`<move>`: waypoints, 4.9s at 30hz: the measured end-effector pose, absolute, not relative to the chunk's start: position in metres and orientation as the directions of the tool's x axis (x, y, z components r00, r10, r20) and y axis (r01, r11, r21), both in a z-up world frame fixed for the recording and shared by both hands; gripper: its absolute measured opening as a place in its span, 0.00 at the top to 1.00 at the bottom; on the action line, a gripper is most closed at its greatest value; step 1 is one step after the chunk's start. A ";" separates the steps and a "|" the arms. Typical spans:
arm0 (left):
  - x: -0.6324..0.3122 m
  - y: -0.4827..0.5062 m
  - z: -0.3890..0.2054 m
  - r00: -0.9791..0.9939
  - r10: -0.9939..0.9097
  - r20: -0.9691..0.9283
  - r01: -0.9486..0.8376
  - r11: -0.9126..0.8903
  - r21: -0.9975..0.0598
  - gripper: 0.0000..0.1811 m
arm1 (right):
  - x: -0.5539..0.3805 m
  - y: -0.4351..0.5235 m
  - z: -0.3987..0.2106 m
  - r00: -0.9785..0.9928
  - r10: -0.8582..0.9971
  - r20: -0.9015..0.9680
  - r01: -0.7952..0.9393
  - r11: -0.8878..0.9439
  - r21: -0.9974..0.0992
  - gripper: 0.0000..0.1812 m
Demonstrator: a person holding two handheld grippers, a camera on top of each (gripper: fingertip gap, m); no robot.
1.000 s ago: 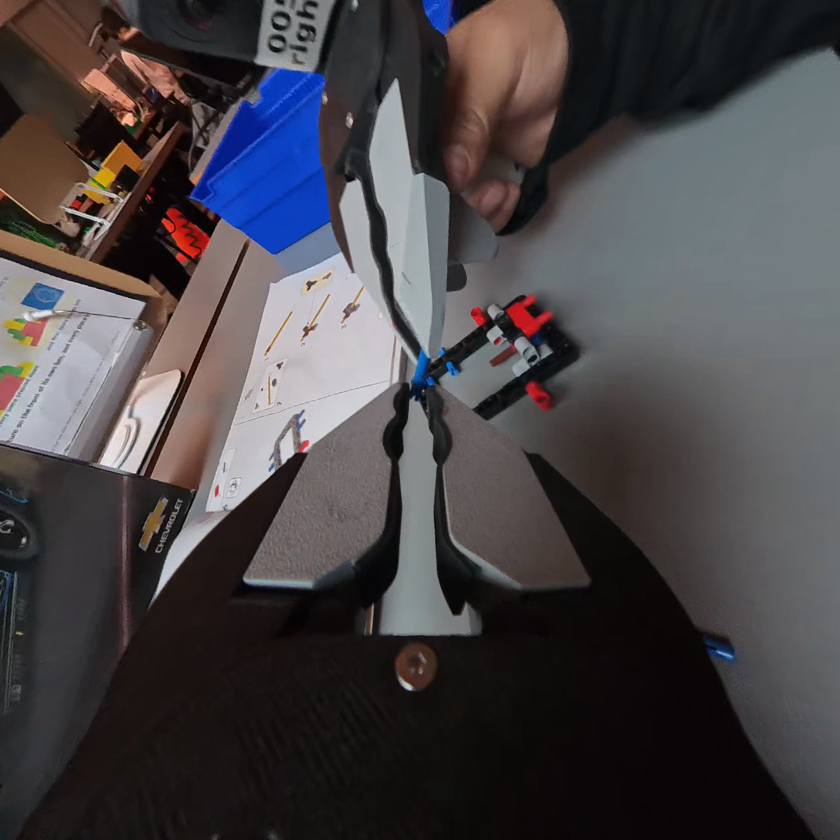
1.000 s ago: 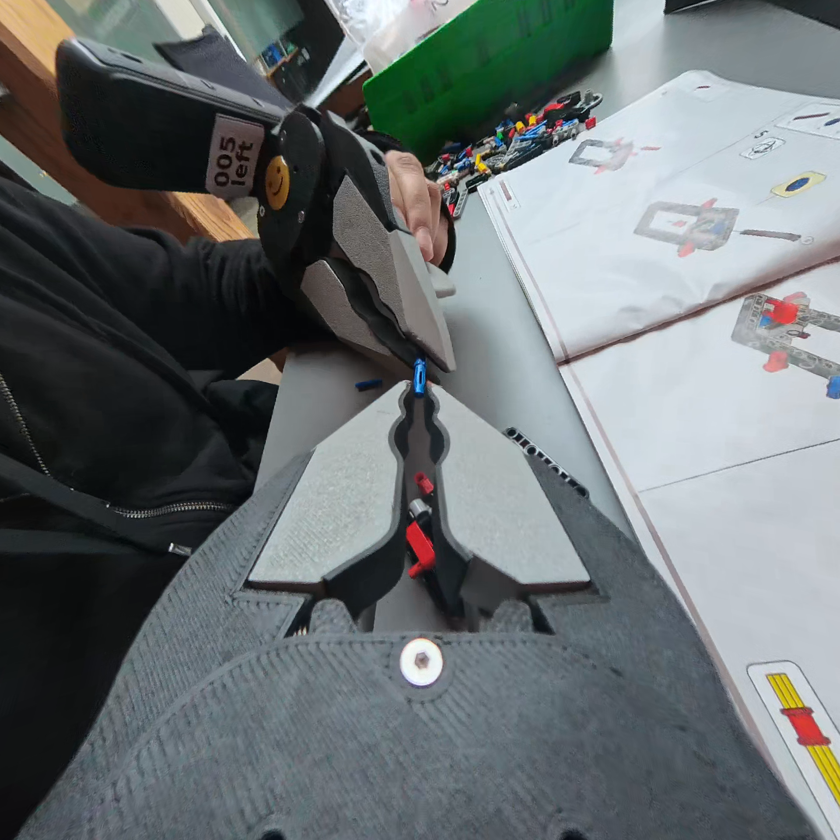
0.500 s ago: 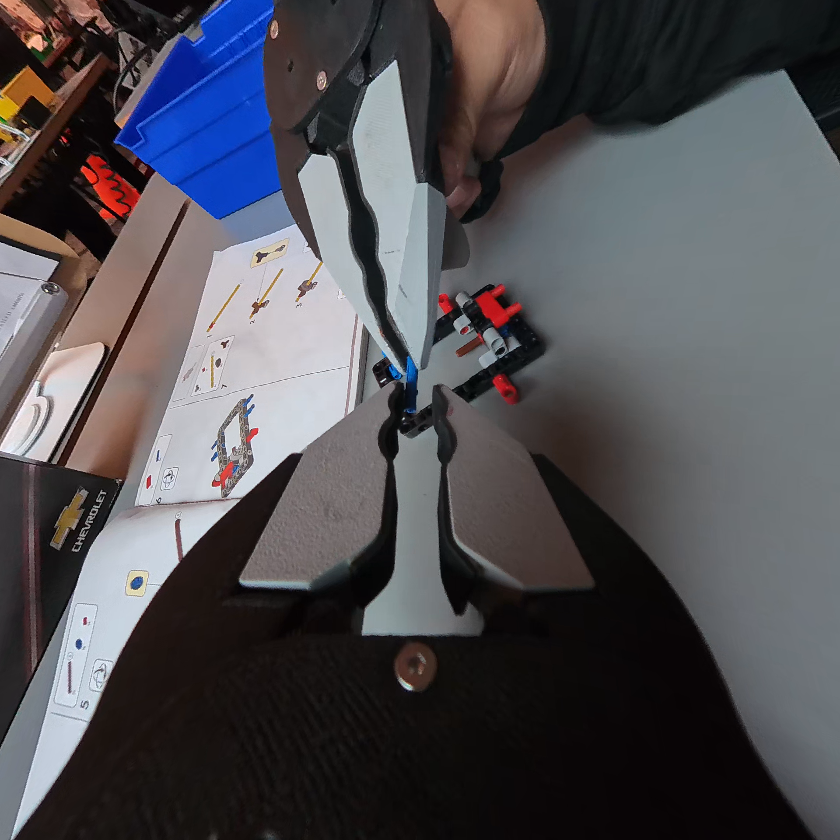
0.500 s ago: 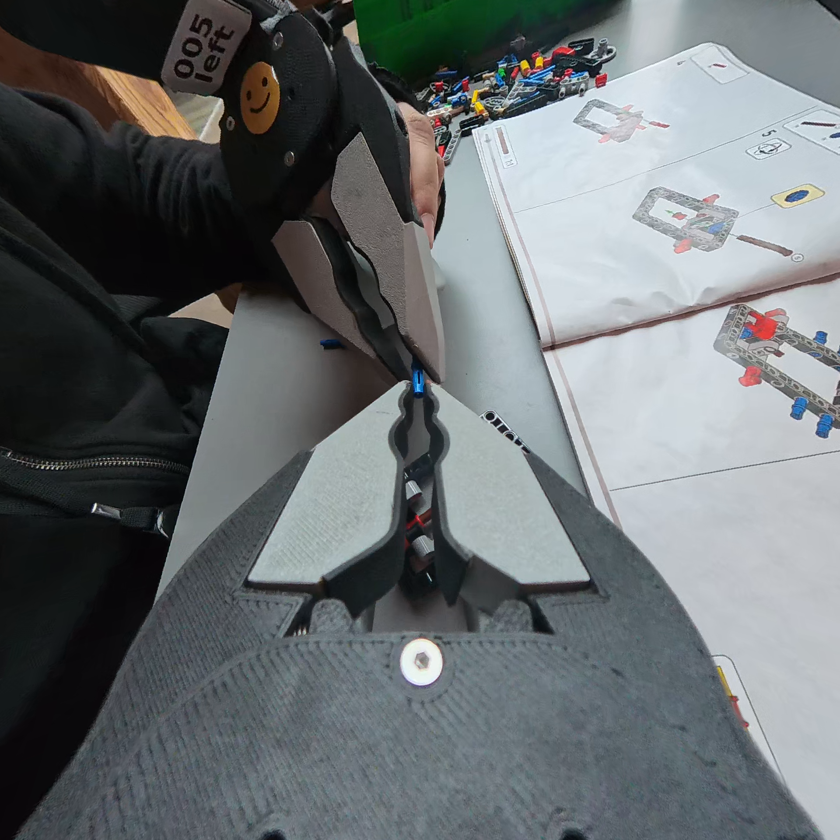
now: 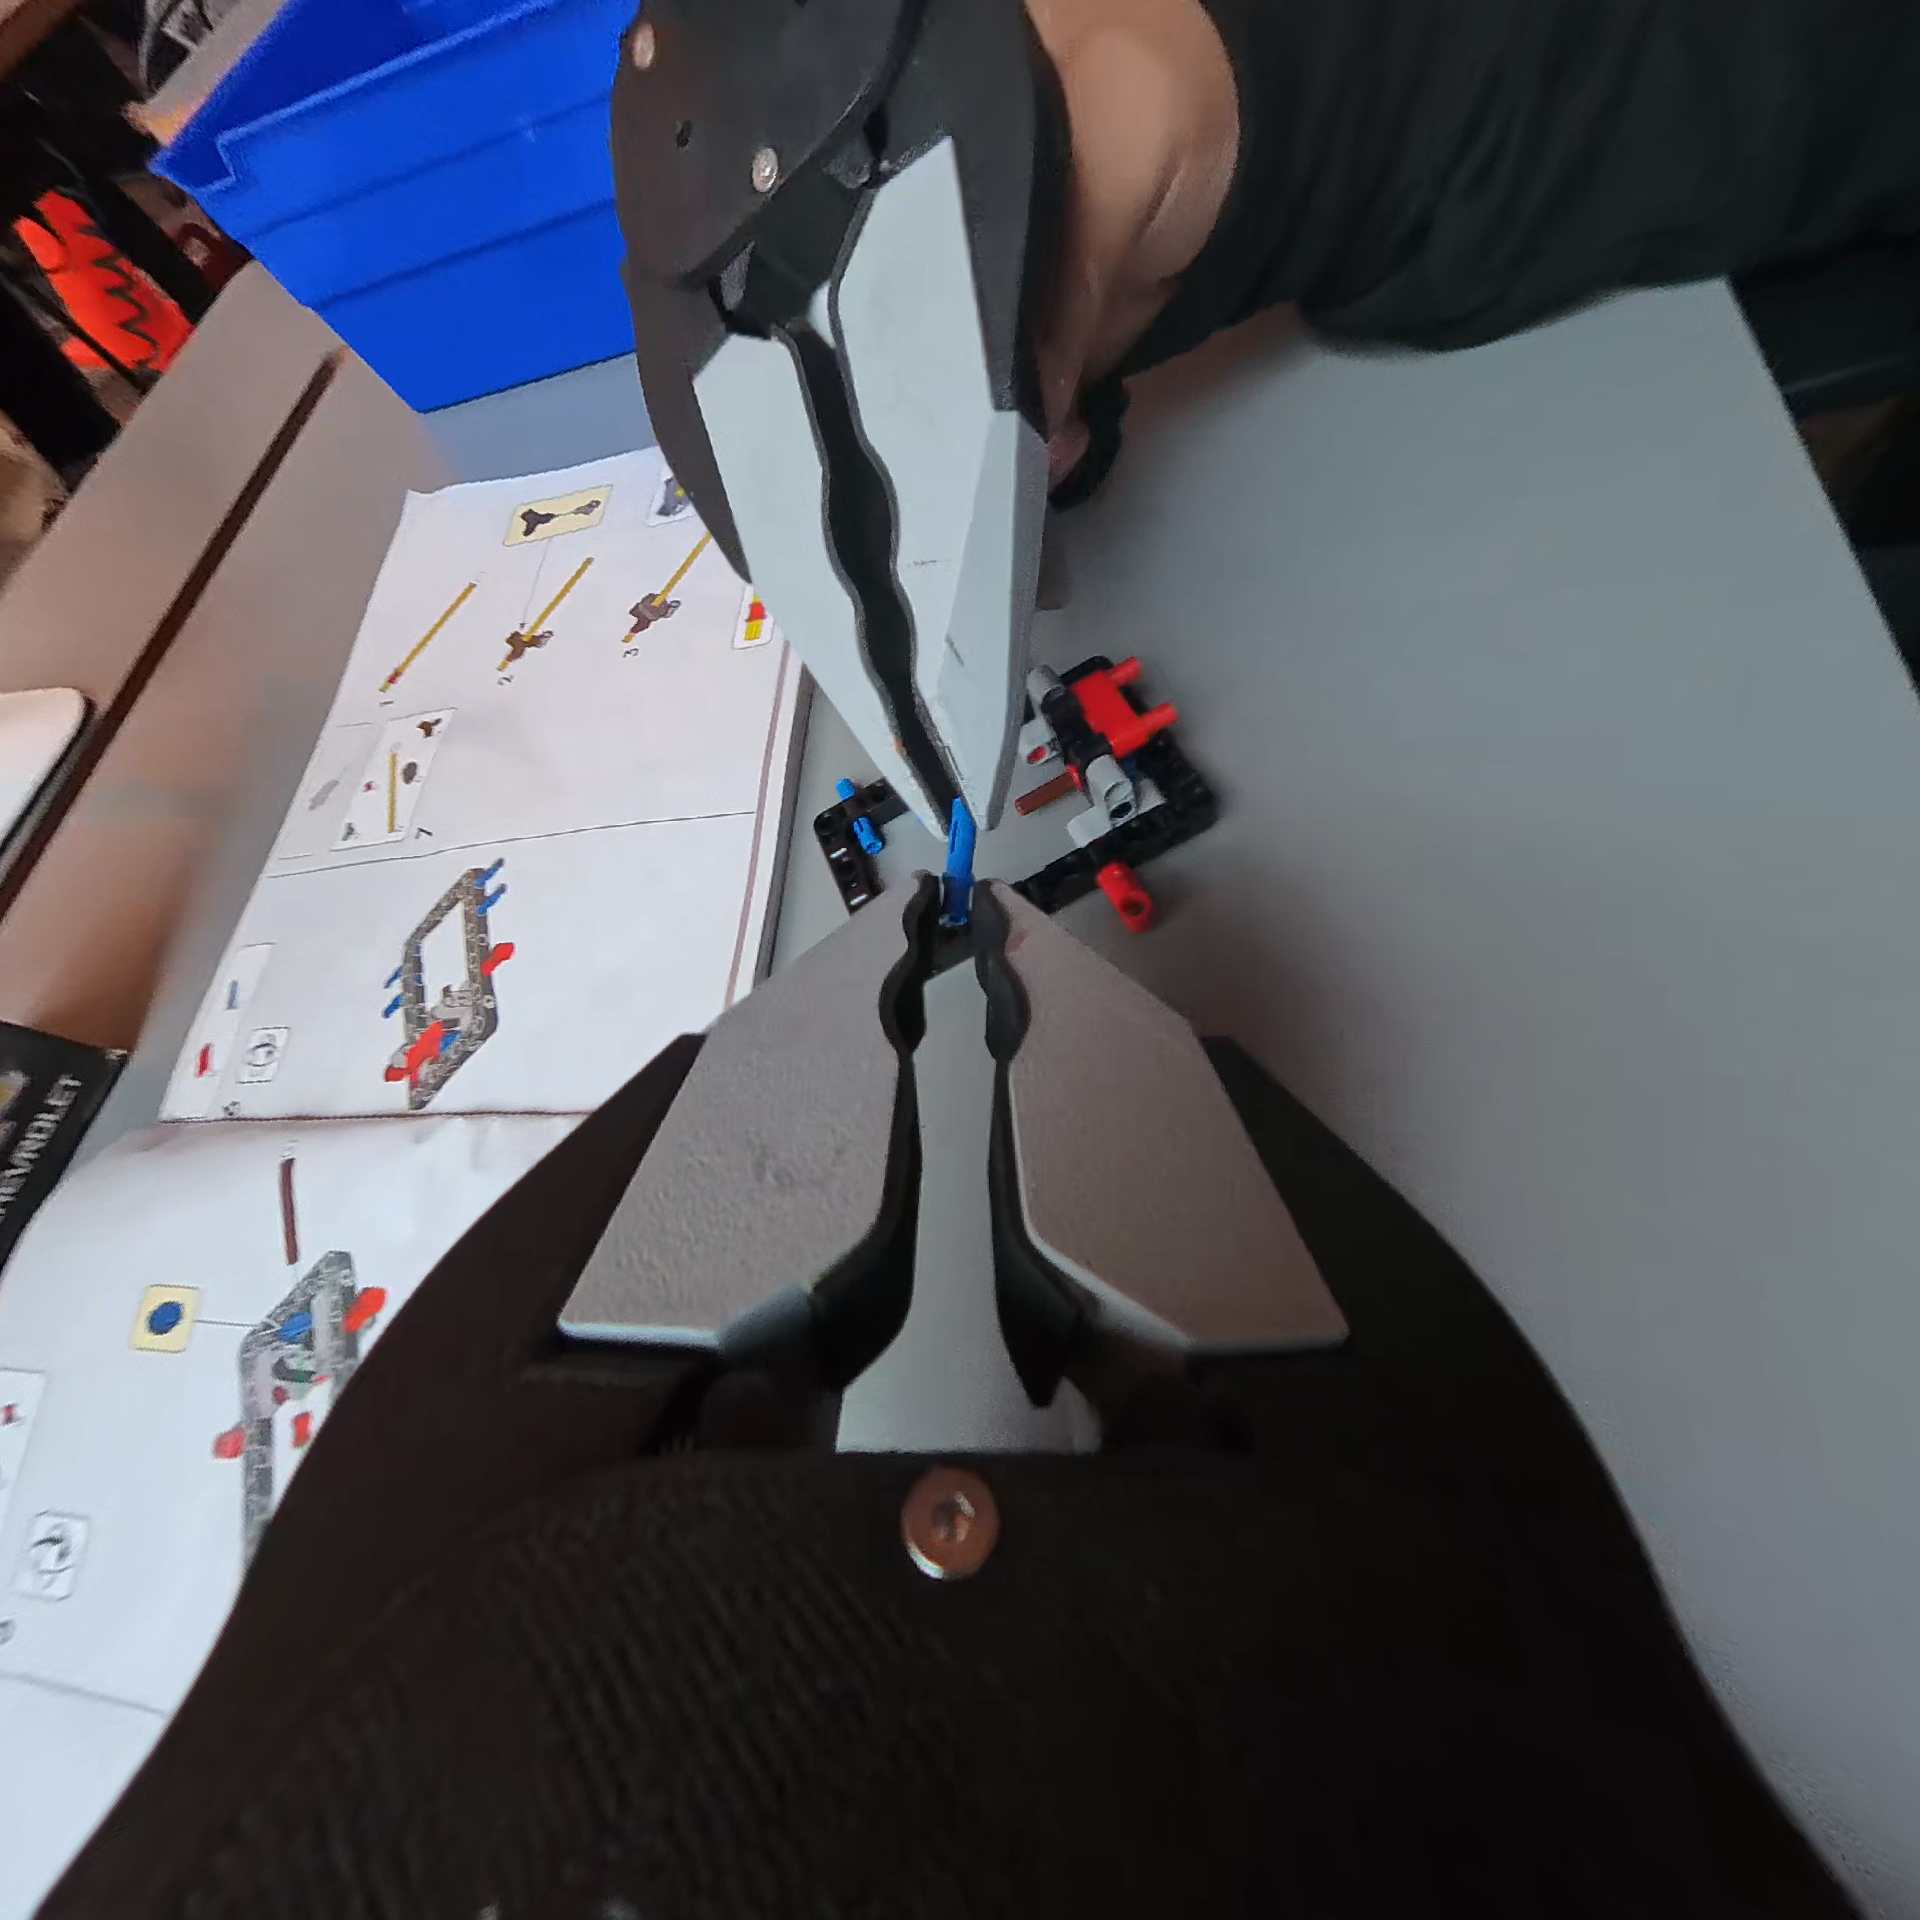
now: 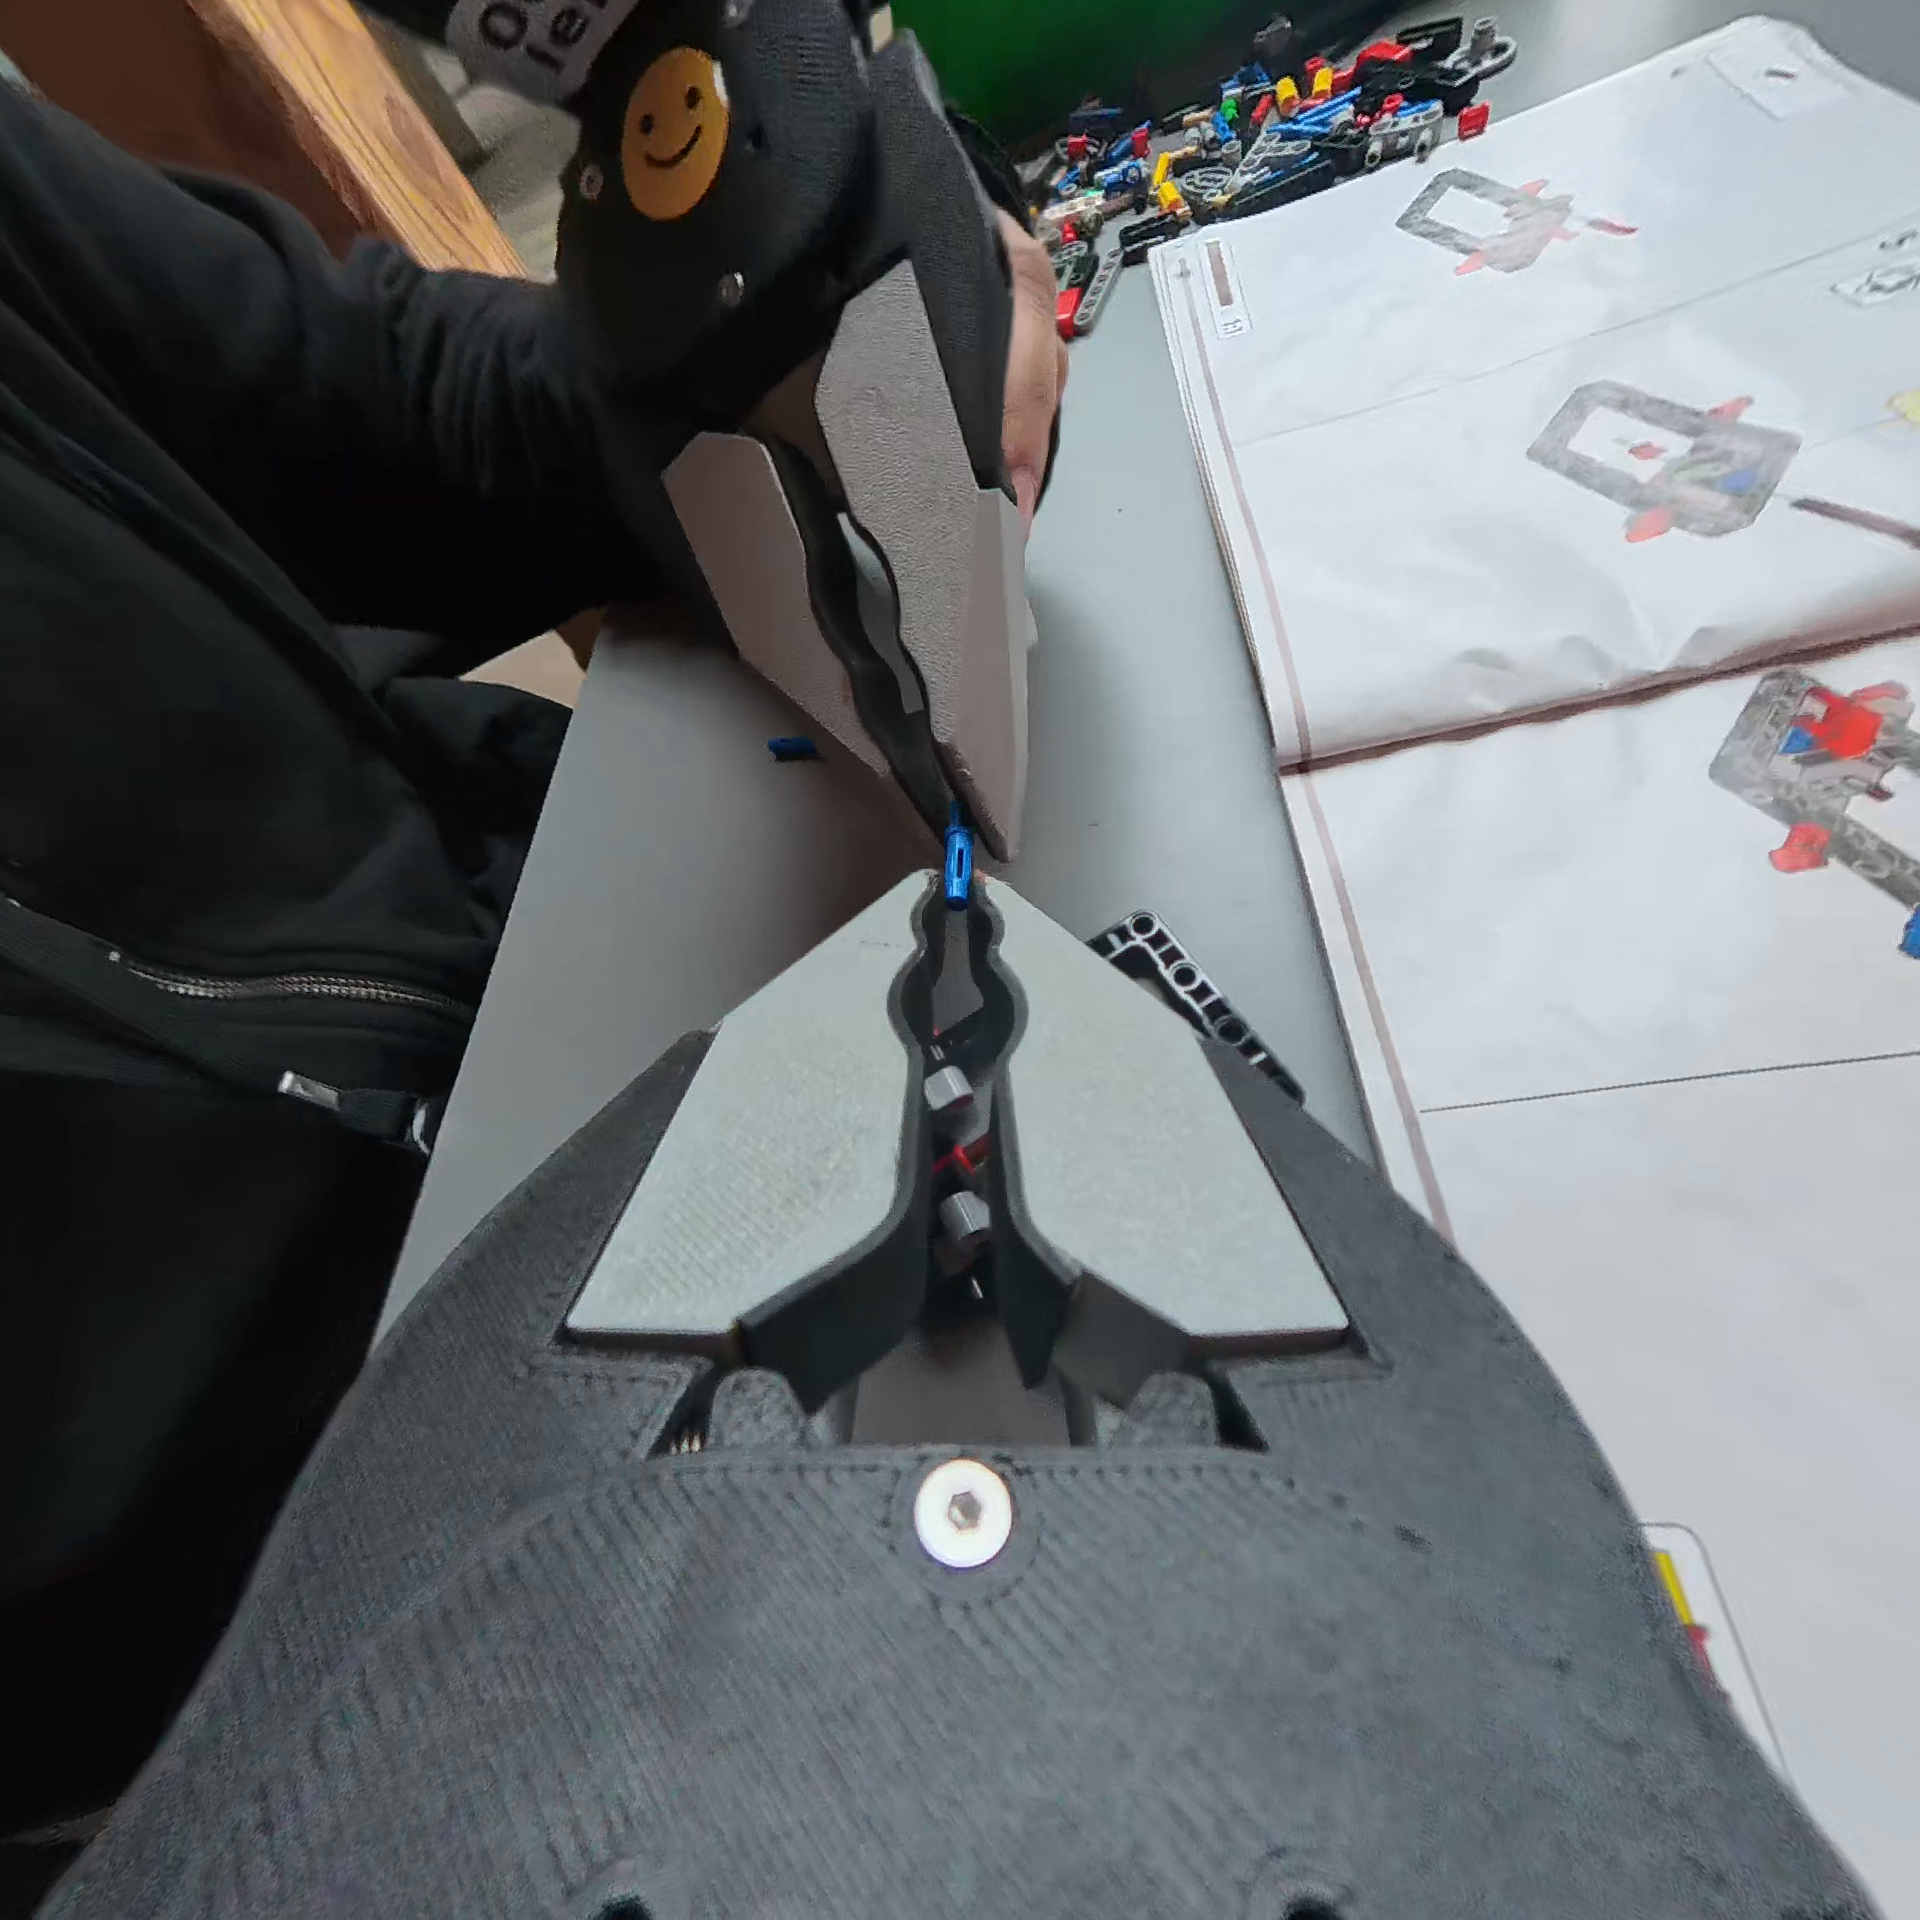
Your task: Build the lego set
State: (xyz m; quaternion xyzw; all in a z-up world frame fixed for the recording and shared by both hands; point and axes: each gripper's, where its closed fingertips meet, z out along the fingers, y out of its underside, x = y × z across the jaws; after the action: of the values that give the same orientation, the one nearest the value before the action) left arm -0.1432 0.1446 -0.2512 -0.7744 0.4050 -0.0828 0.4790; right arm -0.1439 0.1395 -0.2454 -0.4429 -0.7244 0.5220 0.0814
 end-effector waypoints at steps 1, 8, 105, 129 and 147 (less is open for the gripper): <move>-0.143 0.145 -0.251 0.654 -0.701 -0.285 -0.564 -0.201 -0.801 0.98 | -0.144 0.140 -0.246 -0.583 0.716 -0.384 0.576 0.031 -0.817 0.99; -0.145 0.147 -0.248 0.679 -0.675 -0.289 -0.548 -0.203 -0.812 0.99 | -0.147 0.143 -0.241 -0.528 0.633 -0.566 0.633 -0.151 -0.759 0.99; -0.181 0.141 -0.285 0.762 -0.500 0.412 -0.110 -0.726 -0.678 0.98 | -0.140 0.133 -0.258 -0.391 0.919 -0.051 0.645 0.234 -0.728 0.71; -0.129 0.121 -0.246 0.682 -0.681 0.268 -0.140 -0.481 -0.865 0.99 | -0.132 0.122 -0.245 -0.517 0.855 0.045 0.520 0.355 -0.777 0.86; -0.131 0.125 -0.260 0.732 -0.656 0.184 -0.238 -0.499 -0.834 0.95 | -0.131 0.124 -0.265 -0.628 0.776 0.056 0.533 0.481 -0.696 0.99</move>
State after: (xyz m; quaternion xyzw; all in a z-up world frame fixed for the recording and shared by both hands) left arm -0.1307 0.1253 -0.2595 -0.8294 0.2694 -0.2477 0.4221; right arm -0.1314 0.1239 -0.2652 -0.3894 -0.8405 0.3280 0.1853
